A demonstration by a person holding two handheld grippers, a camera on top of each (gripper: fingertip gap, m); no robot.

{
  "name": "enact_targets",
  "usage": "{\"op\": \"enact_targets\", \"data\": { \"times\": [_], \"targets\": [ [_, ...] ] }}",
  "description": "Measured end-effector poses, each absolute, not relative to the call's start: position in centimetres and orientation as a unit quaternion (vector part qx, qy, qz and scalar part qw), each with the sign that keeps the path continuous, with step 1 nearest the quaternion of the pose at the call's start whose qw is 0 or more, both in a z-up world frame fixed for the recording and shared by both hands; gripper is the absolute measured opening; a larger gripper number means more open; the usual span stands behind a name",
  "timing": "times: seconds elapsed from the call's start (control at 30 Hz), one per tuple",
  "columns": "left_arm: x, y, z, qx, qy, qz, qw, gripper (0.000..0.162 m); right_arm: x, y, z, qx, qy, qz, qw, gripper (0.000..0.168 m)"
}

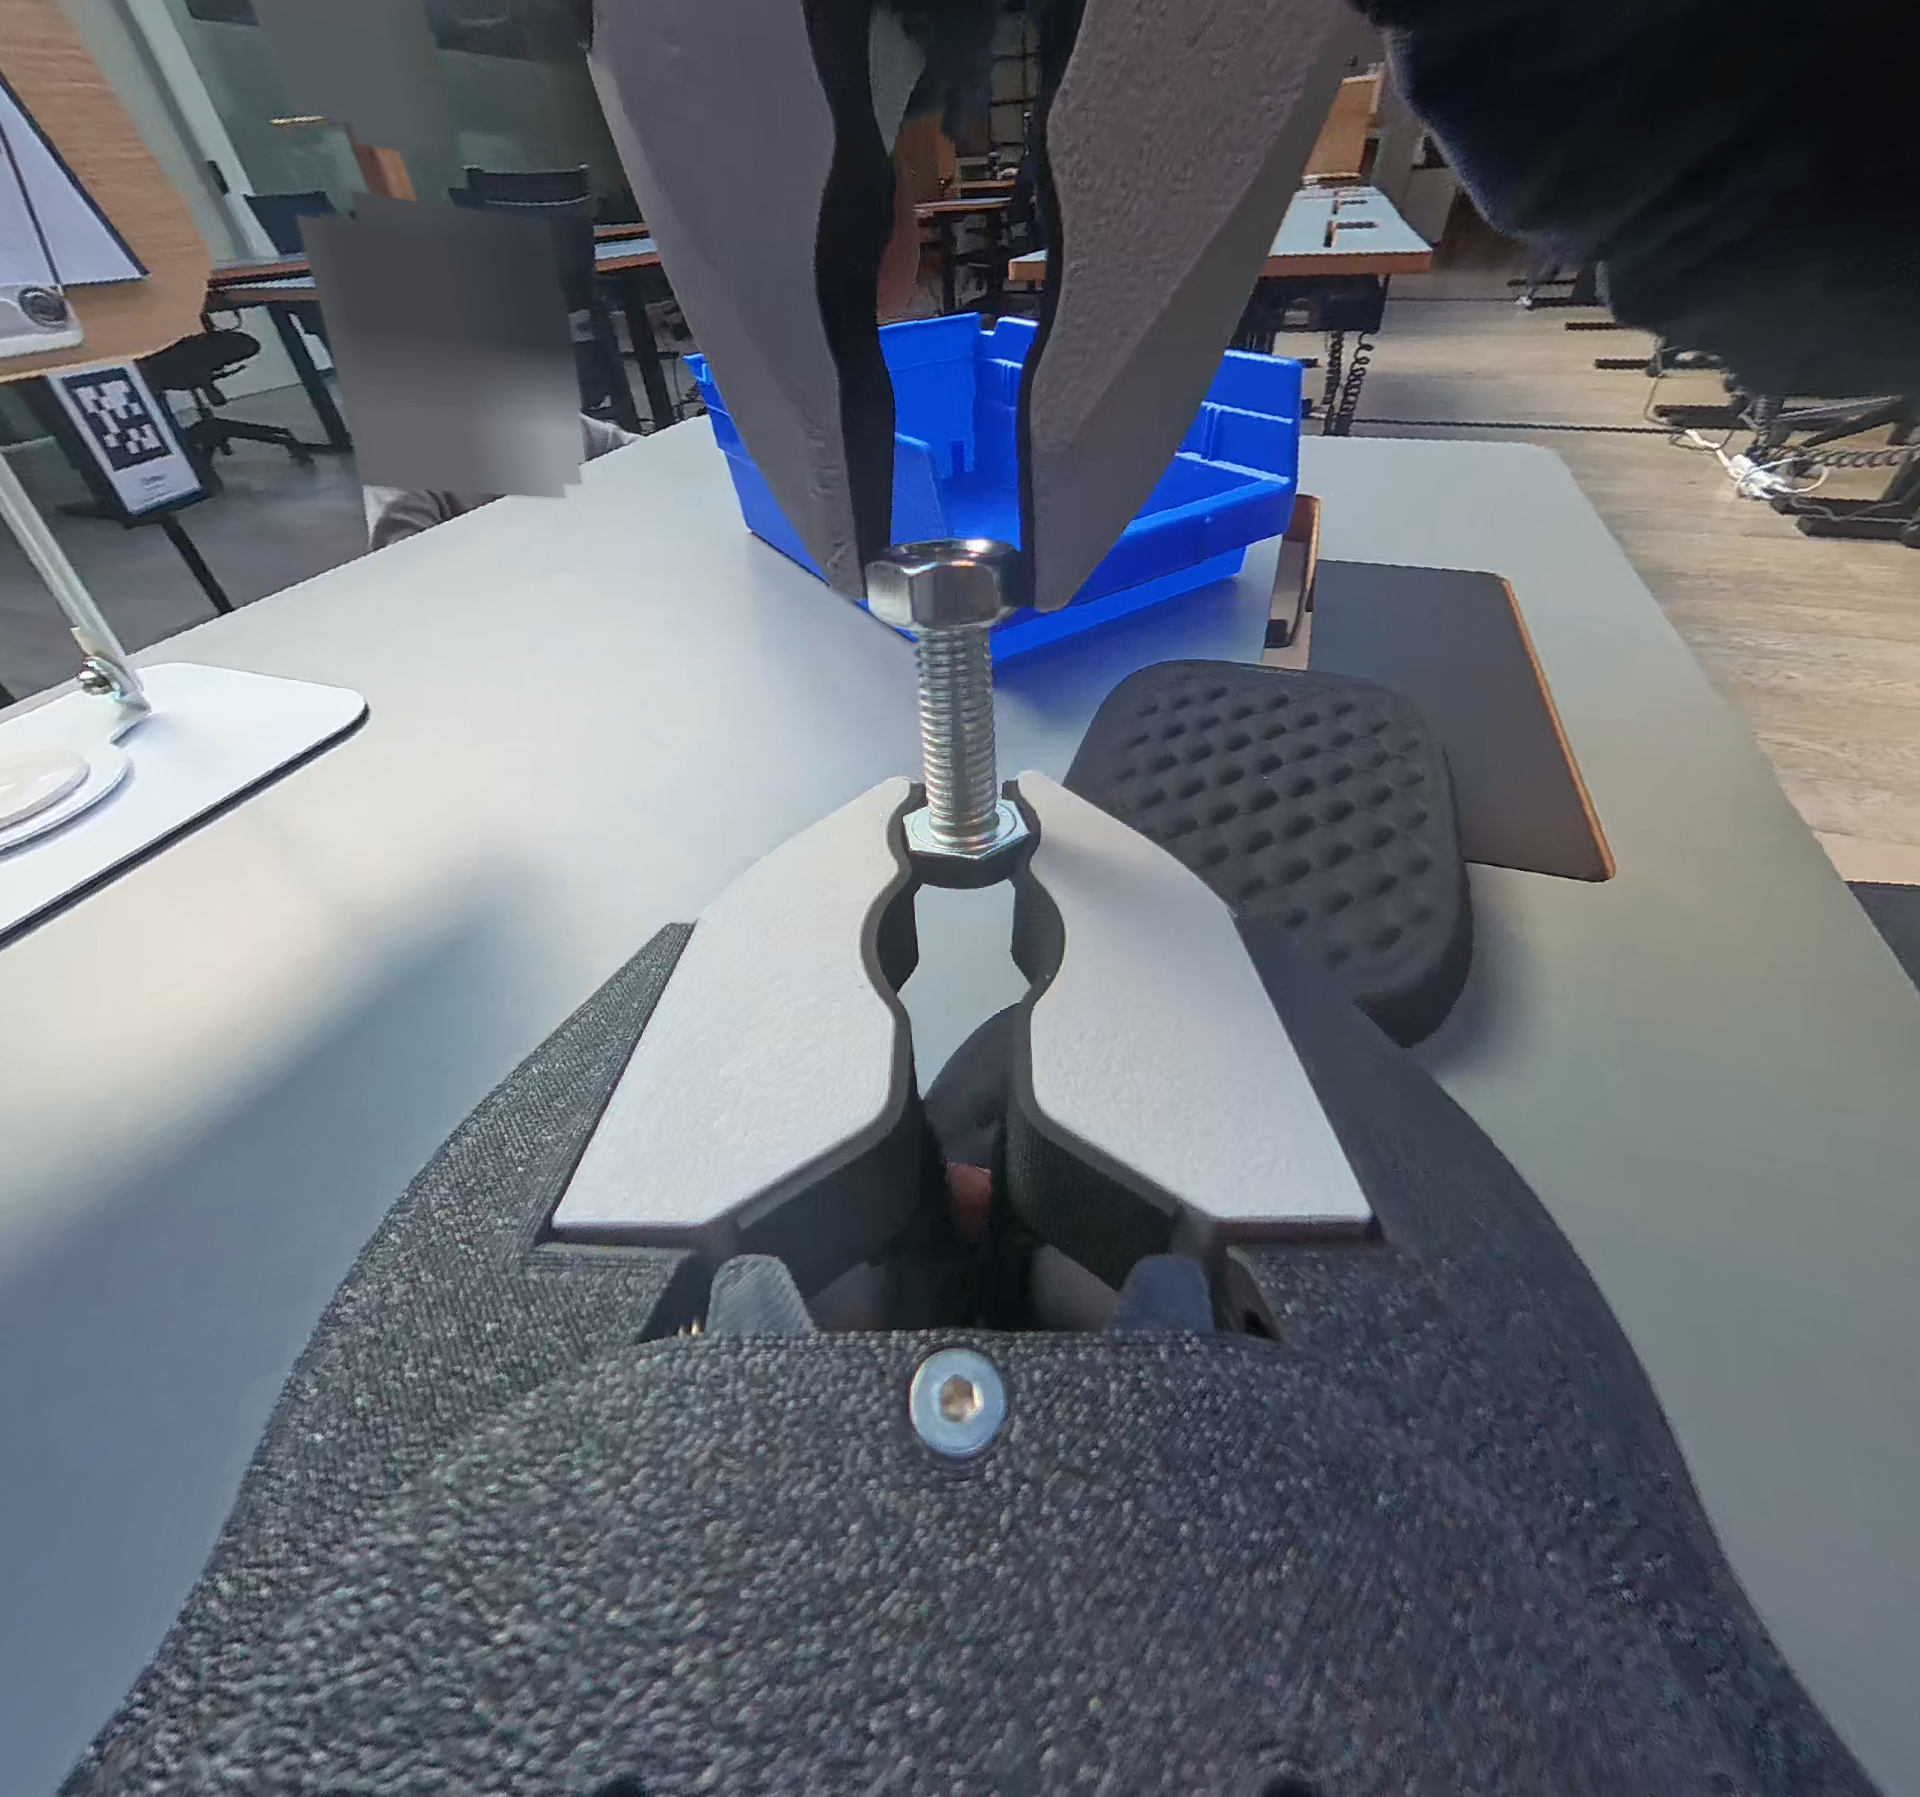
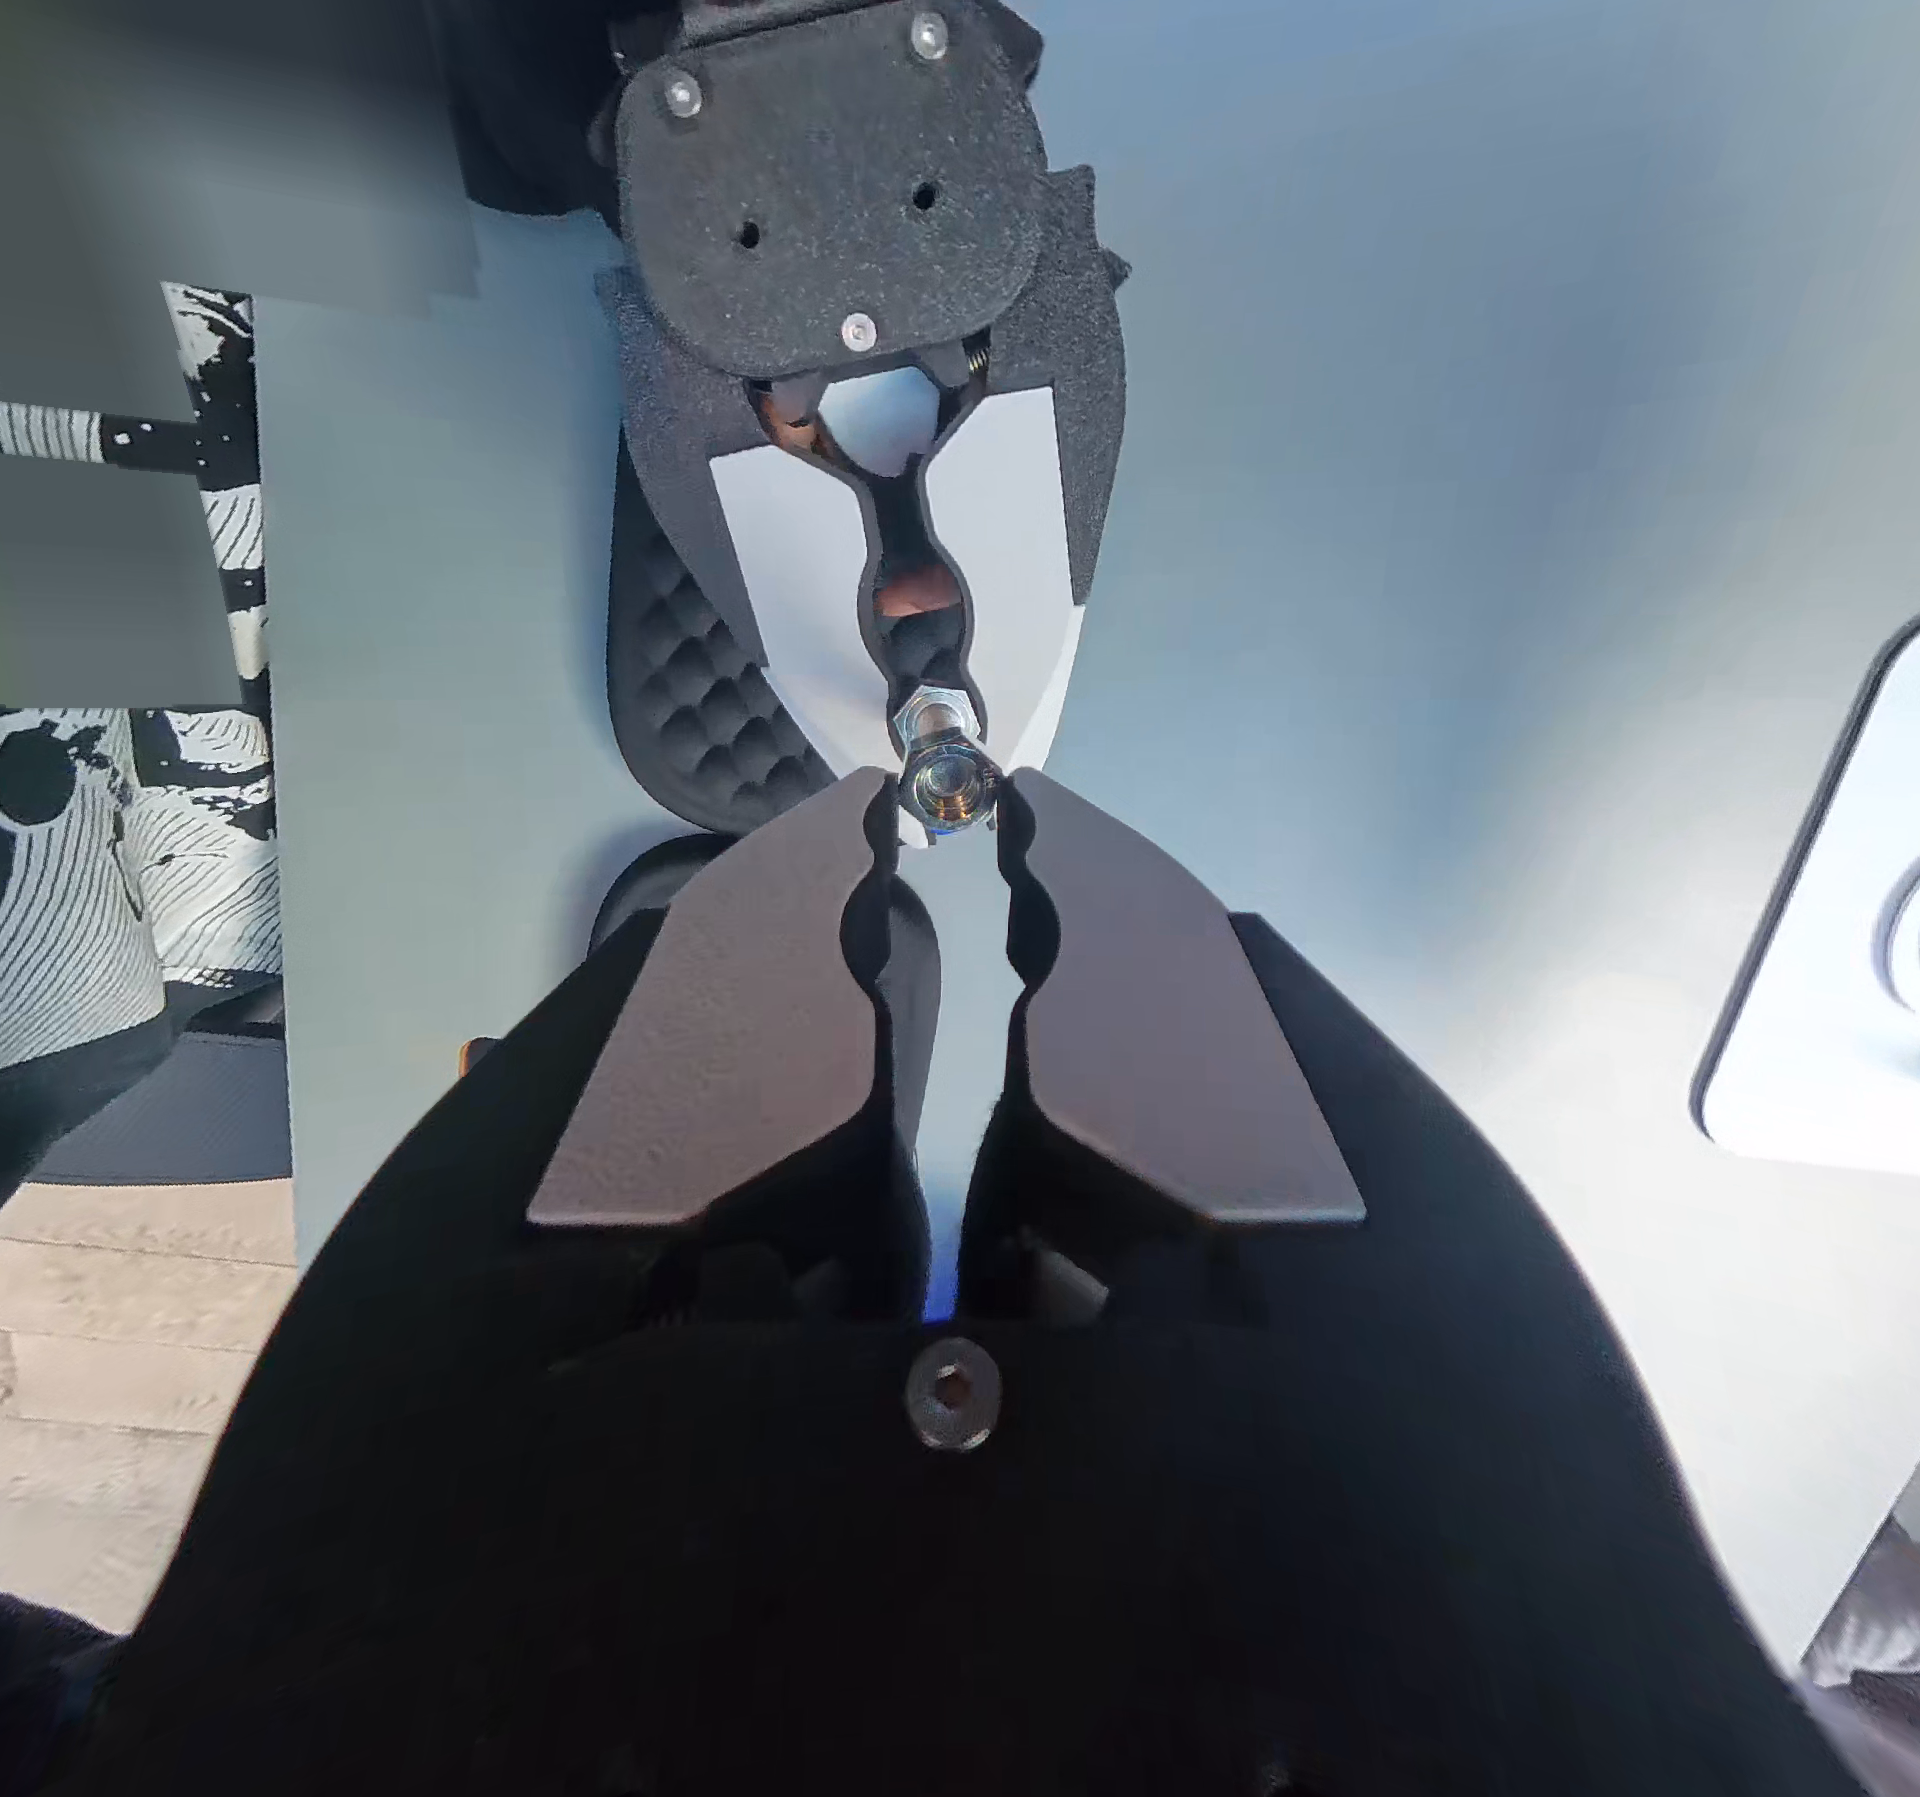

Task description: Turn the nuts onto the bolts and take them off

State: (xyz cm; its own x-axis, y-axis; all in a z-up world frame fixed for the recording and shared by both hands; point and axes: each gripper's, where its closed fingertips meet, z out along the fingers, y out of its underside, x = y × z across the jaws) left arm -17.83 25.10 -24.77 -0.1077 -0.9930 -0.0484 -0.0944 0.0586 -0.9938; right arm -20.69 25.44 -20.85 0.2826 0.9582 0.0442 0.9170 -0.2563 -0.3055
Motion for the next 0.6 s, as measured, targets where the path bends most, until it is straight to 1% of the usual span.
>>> {"op": "enact_targets", "data": {
  "times": [0.13,0.4,0.6],
  "targets": [
    [-17.66,25.48,-25.0,-0.494,0.561,-0.456,0.483,0.013,-20.52,25.4,-21.0,-0.806,-0.573,0.062,0.135,0.017],
    [-17.6,25.22,-25.15,-0.491,0.569,-0.455,0.477,0.014,-20.63,25.29,-21.07,-0.809,-0.57,0.065,0.131,0.018],
    [-17.58,25.06,-25.22,-0.488,0.574,-0.454,0.475,0.014,-20.81,25.35,-21.06,-0.803,-0.578,0.067,0.129,0.023]
  ]
}}
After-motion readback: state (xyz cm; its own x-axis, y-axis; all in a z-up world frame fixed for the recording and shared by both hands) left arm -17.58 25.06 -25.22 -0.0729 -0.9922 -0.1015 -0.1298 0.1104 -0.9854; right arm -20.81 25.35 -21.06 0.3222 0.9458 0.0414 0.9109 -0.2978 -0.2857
